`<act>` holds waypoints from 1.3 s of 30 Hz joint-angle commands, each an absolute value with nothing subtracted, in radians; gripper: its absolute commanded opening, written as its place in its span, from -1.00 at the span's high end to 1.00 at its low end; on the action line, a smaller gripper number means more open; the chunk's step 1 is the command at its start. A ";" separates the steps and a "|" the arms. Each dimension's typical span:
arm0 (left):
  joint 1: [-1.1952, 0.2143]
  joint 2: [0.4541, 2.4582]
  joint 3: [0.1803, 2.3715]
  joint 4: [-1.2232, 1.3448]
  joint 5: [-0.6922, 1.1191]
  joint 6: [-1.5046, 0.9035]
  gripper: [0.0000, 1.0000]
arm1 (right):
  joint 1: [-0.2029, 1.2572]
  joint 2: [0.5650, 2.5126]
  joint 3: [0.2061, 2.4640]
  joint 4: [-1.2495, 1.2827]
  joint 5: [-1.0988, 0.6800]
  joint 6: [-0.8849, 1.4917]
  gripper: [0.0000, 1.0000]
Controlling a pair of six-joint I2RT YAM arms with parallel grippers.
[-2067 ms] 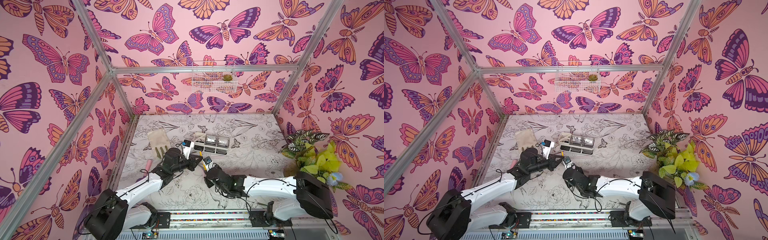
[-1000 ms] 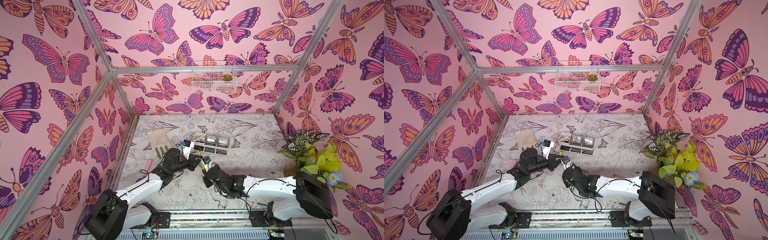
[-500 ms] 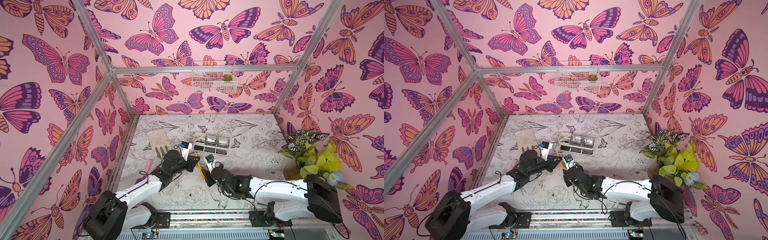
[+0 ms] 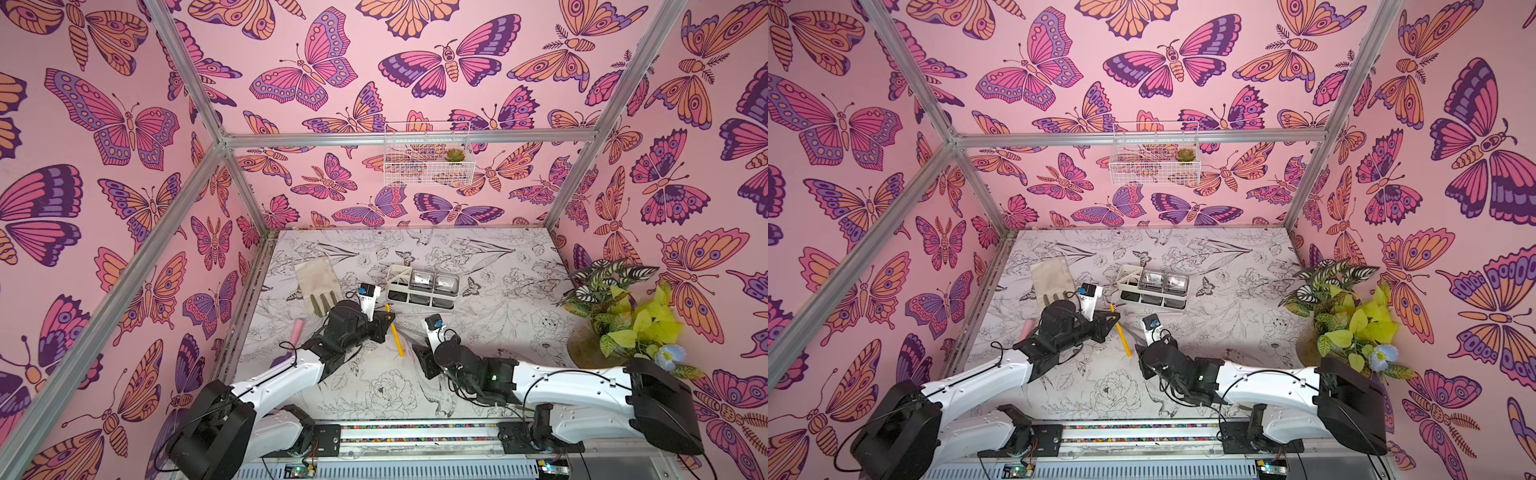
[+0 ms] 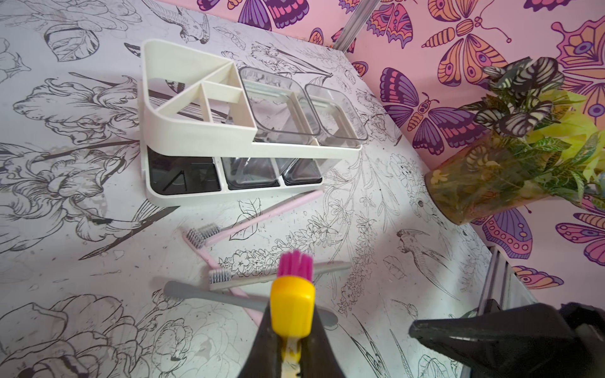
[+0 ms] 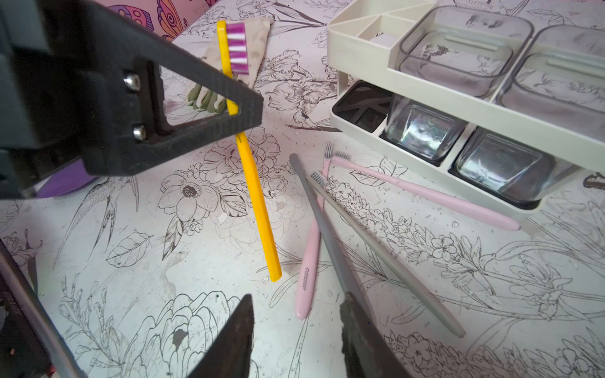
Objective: Place the toothbrush into the toothbrush holder
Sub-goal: Pick up the toothbrush from the center of the board, then place the toothbrush in the toothbrush holder.
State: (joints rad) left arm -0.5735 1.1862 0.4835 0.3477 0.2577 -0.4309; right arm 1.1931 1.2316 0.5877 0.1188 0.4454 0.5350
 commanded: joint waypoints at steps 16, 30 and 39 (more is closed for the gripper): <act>-0.569 1.127 0.453 0.310 0.105 -0.346 1.00 | 0.952 0.801 0.591 -0.166 0.865 0.342 -0.82; -0.568 1.109 0.657 0.233 0.007 -0.291 1.00 | 0.422 0.888 0.743 -0.387 0.415 0.372 -0.94; -0.569 1.219 0.800 0.259 -0.049 -0.195 1.00 | 0.353 1.034 0.785 -0.269 0.393 0.304 -0.93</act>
